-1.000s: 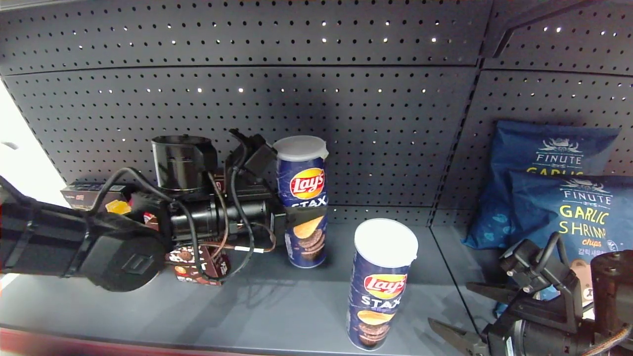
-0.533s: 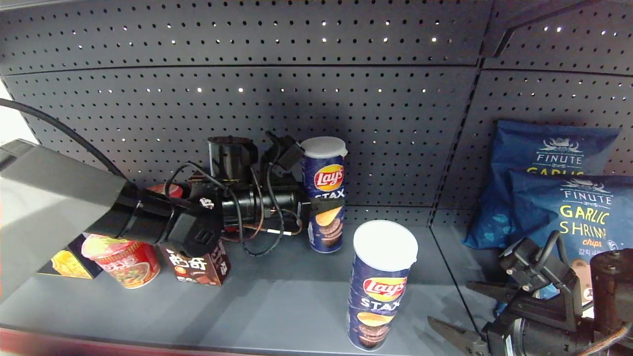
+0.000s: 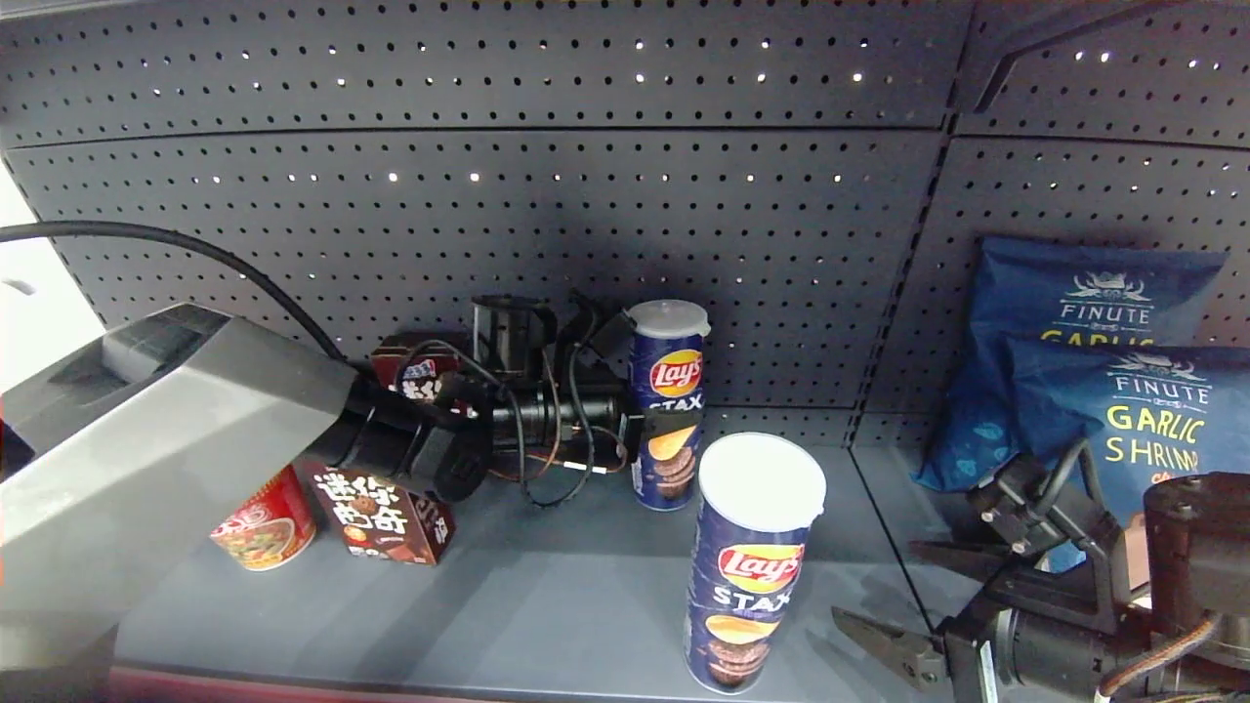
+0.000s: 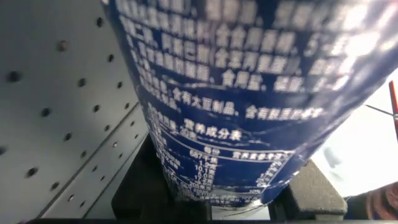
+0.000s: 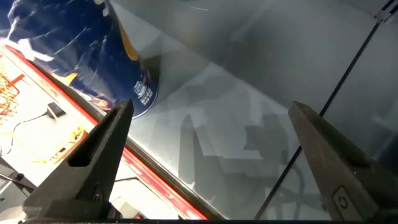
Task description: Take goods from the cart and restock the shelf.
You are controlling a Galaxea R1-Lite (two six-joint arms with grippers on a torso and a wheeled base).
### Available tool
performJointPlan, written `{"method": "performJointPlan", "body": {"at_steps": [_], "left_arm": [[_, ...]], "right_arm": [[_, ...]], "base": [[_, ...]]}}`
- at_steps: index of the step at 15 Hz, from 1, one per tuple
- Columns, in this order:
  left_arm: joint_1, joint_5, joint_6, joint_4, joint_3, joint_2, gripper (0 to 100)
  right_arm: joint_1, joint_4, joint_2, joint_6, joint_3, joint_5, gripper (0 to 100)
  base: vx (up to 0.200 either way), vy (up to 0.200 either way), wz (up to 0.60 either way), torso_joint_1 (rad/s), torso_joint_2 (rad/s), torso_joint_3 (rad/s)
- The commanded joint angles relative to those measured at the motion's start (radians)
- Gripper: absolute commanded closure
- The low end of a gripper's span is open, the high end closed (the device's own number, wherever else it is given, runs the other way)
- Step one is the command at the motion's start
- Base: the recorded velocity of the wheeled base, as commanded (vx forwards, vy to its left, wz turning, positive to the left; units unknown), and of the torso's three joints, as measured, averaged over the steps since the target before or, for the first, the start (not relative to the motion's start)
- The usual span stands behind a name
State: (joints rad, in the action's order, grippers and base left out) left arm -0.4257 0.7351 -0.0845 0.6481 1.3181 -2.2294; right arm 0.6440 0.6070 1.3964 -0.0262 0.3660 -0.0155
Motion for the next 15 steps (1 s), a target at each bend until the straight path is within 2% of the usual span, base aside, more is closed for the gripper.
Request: {"method": "performJointPlan", "body": {"at_steps": [1, 6, 15], "left_arm": [[-0.005, 0.000, -0.001, -0.013, 0.044, -0.030, 100], [-0.005, 0.000, -0.005, -0.074, 0.170, -0.078, 100], [-0.025, 0.000, -0.008, -0.076, 0.217, -0.130, 100]], "right_arm": [[0.000, 0.000, 0.006, 0.000, 0.001, 0.000, 0], [0.002, 0.000, 0.007, 0.000, -0.004, 0.002, 0], [0.002, -0.001, 0.004, 0.000, -0.012, 0.000, 0]], "base": [[0.000, 0.000, 0.00, 0.000, 0.00, 0.000], [0.000, 0.000, 0.00, 0.000, 0.00, 0.000], [0.000, 0.000, 0.00, 0.000, 0.00, 0.000]]}}
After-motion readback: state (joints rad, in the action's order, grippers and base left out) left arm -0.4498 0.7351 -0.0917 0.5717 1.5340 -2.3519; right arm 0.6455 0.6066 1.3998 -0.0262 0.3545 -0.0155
